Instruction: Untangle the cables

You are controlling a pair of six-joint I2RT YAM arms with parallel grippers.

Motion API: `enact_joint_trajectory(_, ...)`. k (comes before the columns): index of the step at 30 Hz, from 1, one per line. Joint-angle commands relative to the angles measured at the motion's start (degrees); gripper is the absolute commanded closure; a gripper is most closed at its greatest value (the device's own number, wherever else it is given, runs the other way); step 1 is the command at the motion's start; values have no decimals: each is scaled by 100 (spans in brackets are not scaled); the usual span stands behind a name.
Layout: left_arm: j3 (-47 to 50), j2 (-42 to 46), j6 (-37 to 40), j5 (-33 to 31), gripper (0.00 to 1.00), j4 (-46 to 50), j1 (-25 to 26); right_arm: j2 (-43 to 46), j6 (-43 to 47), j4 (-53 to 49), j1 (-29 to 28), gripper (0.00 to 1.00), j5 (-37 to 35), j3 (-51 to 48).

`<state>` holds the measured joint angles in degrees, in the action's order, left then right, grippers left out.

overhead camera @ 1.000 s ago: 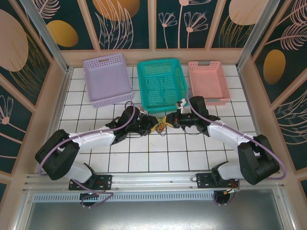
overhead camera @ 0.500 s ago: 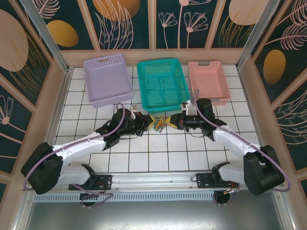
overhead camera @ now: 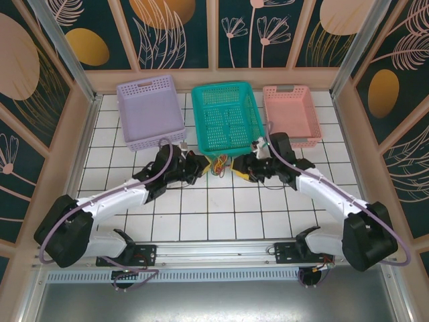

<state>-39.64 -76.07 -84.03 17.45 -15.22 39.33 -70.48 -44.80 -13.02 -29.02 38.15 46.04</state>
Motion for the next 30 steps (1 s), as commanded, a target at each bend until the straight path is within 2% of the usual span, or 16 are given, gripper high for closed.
enact_joint_trajectory(1, -413, -106, 679, 173, 100, 607, 11, 55, 827, -1135, -406, 48, -1166, 726)
enact_joint_trajectory(5, -472, -171, 691, 215, 100, 598, 11, -125, 943, -1295, -772, 42, -1730, 1073)
enact_joint_trajectory(12, -722, -302, 755, 327, 100, 634, 5, -756, 850, -1123, -824, 43, -1882, 1118)
enact_joint_trajectory(17, -725, -326, 690, 466, 100, 553, 14, -1044, 674, -582, -794, 44, -1707, 1134)
enact_joint_trajectory(20, -734, -319, 651, 530, 100, 486, 11, -1255, 468, -250, -771, 53, -1545, 1129)
enact_joint_trajectory(23, -731, -318, 594, 597, 100, 409, 10, -1332, 234, 43, -695, 71, -1398, 1061)
enact_joint_trajectory(26, -655, -276, 463, 618, 100, 246, 8, -1247, 19, 190, -571, 99, -1234, 938)
enact_joint_trajectory(28, -649, -199, 424, 586, 100, 318, 9, -1072, -17, 181, -492, 100, -1278, 834)
enact_joint_trajectory(29, -678, -158, 447, 525, 90, 451, 13, -996, 33, 125, -472, 100, -1319, 820)
enact_joint_trajectory(30, -725, -88, 523, 434, 66, 652, 15, -924, 108, 7, -458, 100, -1398, 819)
